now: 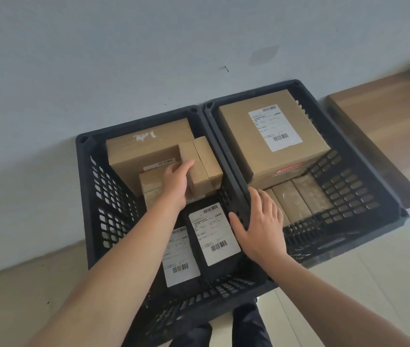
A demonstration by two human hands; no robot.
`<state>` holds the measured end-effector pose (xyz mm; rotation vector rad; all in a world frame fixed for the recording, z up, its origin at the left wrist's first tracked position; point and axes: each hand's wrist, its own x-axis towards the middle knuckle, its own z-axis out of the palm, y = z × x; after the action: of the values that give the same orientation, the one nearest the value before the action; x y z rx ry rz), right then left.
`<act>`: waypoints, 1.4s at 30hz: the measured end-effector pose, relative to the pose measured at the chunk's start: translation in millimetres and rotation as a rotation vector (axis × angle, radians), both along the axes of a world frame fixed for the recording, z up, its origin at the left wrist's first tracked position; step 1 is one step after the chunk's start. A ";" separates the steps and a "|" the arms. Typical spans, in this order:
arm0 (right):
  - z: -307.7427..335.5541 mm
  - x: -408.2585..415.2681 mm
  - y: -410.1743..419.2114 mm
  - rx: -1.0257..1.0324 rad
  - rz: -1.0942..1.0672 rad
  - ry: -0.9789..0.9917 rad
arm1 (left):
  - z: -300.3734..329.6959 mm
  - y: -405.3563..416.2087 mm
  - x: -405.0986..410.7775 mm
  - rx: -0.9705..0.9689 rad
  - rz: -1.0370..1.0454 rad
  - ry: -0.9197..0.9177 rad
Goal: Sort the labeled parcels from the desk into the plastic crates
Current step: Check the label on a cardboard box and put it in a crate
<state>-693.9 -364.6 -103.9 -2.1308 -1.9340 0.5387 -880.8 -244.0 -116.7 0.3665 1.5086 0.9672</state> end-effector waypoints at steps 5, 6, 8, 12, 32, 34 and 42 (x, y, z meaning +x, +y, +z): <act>-2.8 -0.5 2.1 -0.024 -0.003 0.002 | -5.2 -8.9 8.3 0.120 -0.140 0.170; -3.1 -0.7 2.6 -0.022 -0.003 0.003 | -8.3 -9.5 7.5 0.131 -0.177 0.178; -3.1 -1.0 3.6 -0.033 0.001 -0.004 | -9.3 -9.9 5.8 0.136 -0.197 0.209; -3.6 -2.1 4.5 -0.044 0.006 -0.028 | -9.8 -8.6 4.3 0.153 -0.155 0.242; 1.1 -4.8 4.2 -0.049 -0.038 -0.029 | 0.3 -36.8 -15.6 0.097 -0.087 0.179; 0.9 -4.2 3.5 -0.047 -0.040 -0.018 | 0.9 -52.1 -19.9 0.092 -0.036 0.173; 11.2 -1.6 -0.8 -0.060 -0.044 0.211 | 44.2 -123.8 -3.4 0.110 0.018 0.082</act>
<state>-695.4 -365.4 -92.8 -2.0520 -1.7744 0.7874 -884.2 -367.8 -72.5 0.4766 1.5383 1.0631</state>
